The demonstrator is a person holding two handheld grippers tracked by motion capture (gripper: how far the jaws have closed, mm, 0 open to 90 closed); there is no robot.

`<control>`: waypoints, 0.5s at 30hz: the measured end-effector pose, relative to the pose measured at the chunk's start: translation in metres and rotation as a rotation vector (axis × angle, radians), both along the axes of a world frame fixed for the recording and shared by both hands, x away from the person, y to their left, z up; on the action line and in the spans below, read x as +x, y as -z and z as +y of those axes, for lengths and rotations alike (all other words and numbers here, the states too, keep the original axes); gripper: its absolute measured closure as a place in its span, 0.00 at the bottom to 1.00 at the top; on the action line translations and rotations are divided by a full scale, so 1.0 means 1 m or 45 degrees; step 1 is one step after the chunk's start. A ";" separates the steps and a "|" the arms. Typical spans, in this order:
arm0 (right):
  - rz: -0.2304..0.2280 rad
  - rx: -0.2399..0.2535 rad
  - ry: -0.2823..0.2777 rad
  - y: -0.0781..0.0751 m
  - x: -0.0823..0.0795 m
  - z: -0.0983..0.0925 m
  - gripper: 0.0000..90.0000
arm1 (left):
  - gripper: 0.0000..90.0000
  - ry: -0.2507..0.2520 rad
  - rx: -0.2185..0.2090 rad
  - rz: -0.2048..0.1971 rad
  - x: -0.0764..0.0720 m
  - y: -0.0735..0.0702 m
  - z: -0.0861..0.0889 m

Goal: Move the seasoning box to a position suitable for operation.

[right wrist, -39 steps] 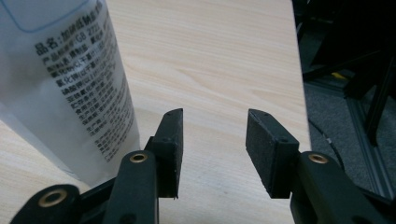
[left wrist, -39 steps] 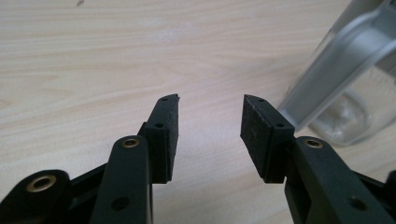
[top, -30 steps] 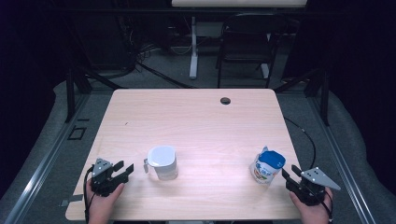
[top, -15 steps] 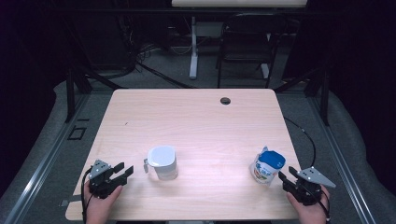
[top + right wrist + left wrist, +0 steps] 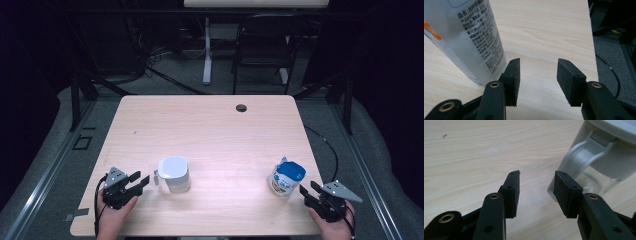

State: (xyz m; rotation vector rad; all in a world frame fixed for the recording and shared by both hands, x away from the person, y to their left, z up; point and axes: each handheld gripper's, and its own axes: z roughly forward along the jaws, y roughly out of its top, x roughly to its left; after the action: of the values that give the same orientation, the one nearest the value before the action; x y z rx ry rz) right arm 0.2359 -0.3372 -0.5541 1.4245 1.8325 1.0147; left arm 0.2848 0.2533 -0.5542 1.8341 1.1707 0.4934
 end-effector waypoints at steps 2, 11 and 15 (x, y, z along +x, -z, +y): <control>-0.003 0.018 0.005 -0.001 -0.001 -0.001 0.60 | 0.65 0.022 0.006 0.002 -0.001 -0.001 -0.003; -0.015 0.051 0.010 -0.002 -0.002 -0.005 0.59 | 0.67 0.070 0.012 0.001 -0.012 -0.006 -0.007; -0.011 0.084 0.007 -0.002 -0.001 -0.004 0.59 | 0.67 0.086 0.039 0.008 -0.005 -0.006 -0.020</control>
State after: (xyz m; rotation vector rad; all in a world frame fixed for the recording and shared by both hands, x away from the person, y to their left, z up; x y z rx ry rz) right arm 0.2347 -0.3417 -0.5520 1.4601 1.8033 1.0862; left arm 0.2802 0.2335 -0.5485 1.8963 1.1069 0.4697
